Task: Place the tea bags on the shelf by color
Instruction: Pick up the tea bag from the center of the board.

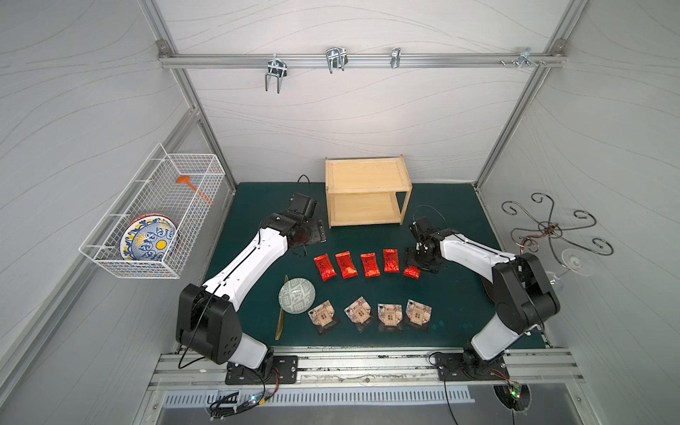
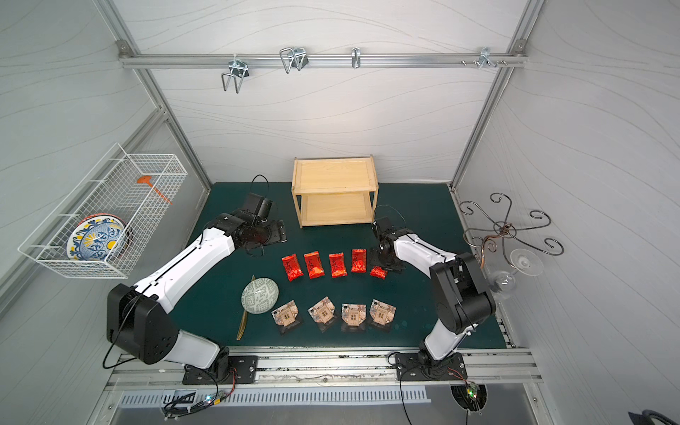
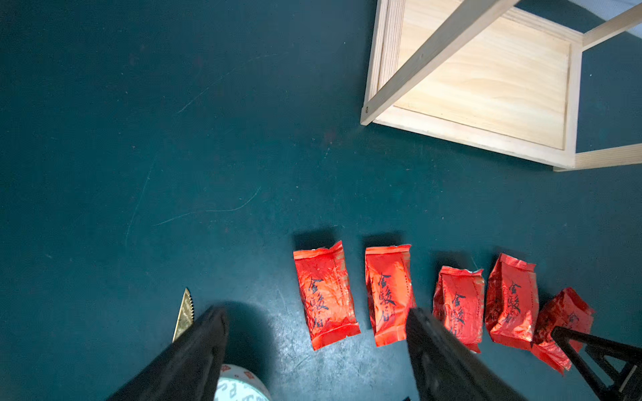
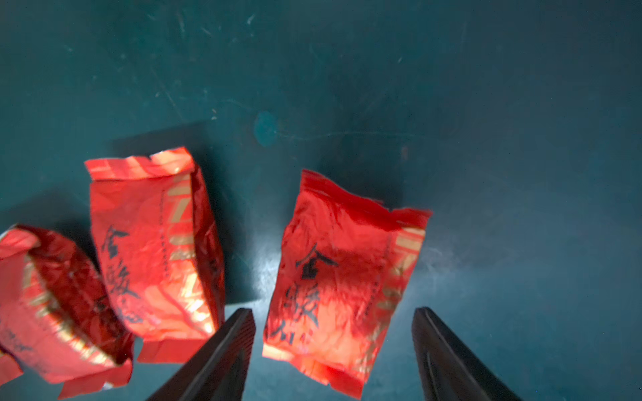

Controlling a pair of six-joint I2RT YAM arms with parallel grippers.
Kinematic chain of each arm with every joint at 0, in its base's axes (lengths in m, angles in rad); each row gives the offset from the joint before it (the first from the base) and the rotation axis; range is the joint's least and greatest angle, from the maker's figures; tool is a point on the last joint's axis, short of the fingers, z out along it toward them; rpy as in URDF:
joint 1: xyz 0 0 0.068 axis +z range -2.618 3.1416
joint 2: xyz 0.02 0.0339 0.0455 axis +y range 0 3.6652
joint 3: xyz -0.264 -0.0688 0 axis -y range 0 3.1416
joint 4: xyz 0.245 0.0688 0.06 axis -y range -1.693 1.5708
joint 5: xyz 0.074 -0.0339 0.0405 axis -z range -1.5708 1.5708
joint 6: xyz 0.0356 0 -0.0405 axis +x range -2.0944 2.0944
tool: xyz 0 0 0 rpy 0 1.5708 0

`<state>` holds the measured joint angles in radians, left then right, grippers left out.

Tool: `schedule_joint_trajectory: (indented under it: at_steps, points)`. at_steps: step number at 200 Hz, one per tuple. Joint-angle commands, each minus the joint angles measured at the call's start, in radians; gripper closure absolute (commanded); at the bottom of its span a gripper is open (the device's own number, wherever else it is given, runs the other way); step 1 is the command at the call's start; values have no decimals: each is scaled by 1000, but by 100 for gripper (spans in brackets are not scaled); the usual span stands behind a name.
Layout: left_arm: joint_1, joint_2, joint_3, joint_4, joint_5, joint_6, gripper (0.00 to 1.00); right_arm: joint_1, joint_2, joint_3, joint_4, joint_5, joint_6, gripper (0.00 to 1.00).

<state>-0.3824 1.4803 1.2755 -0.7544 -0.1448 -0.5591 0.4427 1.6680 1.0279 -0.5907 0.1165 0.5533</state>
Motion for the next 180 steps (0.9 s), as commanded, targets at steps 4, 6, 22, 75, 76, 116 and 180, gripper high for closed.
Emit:
schedule_joint_trajectory:
  at_steps: [4, 6, 22, 75, 76, 116, 180]
  points:
    - [-6, 18, 45, -2, -16, 8, 14, -5, 34, 9, 18, 23, 4, 27]
    - [-6, 20, 46, -3, -14, 8, 14, -5, 36, 9, 19, 24, 3, 27]
    - [-6, 24, 48, -2, -7, 7, 15, -6, 45, 8, 26, 31, -2, 29]
    - [-6, 31, 54, -4, -14, 9, 16, -7, 61, 7, 34, 43, -13, 37]
    - [-6, 31, 54, -5, -14, 10, 16, -7, 62, 7, 34, 43, -13, 37]
    - [-6, 32, 69, -16, -16, 10, 17, -7, 35, 3, 27, 57, -24, 39]
    - [-6, 12, 105, -53, -12, 21, 17, -4, -132, 36, -49, 107, -69, 42]
